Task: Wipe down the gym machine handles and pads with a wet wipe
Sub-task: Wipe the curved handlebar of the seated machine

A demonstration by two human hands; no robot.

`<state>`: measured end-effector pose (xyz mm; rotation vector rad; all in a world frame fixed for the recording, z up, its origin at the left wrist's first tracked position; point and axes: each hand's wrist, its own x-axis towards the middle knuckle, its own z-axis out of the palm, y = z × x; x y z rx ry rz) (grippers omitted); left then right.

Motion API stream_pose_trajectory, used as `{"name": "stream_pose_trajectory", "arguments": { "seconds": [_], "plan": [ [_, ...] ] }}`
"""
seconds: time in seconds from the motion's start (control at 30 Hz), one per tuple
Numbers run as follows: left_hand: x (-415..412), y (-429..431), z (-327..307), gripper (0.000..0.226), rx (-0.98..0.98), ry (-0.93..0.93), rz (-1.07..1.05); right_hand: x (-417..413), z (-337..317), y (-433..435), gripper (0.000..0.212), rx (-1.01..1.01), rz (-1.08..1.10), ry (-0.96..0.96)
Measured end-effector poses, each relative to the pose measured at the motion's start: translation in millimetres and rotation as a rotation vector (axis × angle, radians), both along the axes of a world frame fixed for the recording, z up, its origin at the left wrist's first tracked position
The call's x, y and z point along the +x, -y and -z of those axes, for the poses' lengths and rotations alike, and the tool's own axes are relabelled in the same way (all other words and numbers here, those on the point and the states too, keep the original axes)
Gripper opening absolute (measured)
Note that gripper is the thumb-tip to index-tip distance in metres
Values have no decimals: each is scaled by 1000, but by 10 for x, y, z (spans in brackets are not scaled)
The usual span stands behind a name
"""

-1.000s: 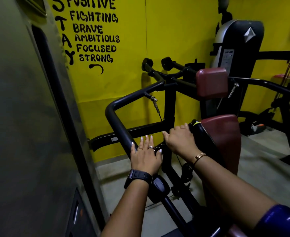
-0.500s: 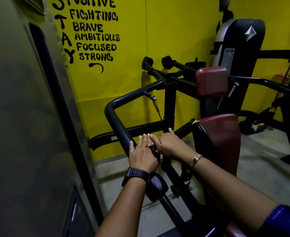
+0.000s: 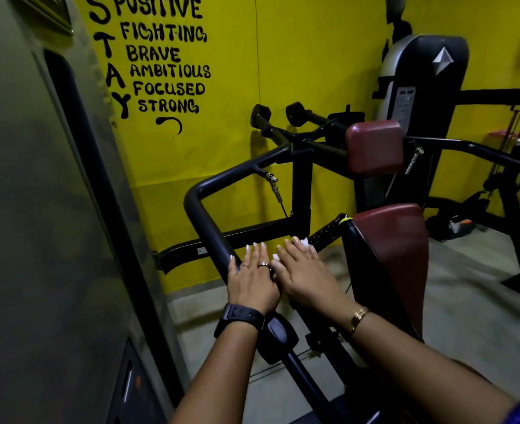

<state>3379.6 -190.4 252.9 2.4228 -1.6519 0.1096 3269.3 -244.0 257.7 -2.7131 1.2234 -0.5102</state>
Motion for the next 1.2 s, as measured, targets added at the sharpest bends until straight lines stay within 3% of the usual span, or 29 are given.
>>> {"name": "stream_pose_trajectory", "arguments": {
  "seconds": [0.13, 0.27, 0.4, 0.43, 0.5, 0.6, 0.67, 0.77, 0.9, 1.07, 1.2],
  "plan": [
    [12, 15, 23, 68, -25, -17, -10, -35, 175, 7, 64, 246, 84, 279],
    [14, 14, 23, 69, -17, -2, -4, 83, 20, 161, 76, 434, 254, 775],
    [13, 18, 18, 69, -10, -3, -6, 235, -25, 216, 91, 796, 374, 1290],
    [14, 18, 22, 69, -12, -4, -6, 253, 1, 209, 83, 912, 388, 1421],
    [10, 12, 26, 69, -21, -4, -3, 235, 31, 176, 41, 1095, 380, 1588],
    [6, 3, 21, 69, -27, -7, 3, 126, 2, 242, 50, 1296, 311, 1708],
    [7, 4, 24, 69, -26, -5, 6, 72, -91, 315, 58, 1286, 287, 1812],
    [14, 6, 34, 68, -26, -10, 7, 69, -204, 353, 58, 1222, 320, 1894],
    [17, 17, 38, 68, -32, -8, 5, 149, -155, 285, 64, 1321, 387, 1936],
    [20, 22, 35, 67, -35, -10, 3, 232, 31, 78, 80, 1534, 400, 1639],
    [11, 18, 25, 68, -27, -14, -4, 248, 107, -26, 84, 1481, 455, 1493]
  ]
}}
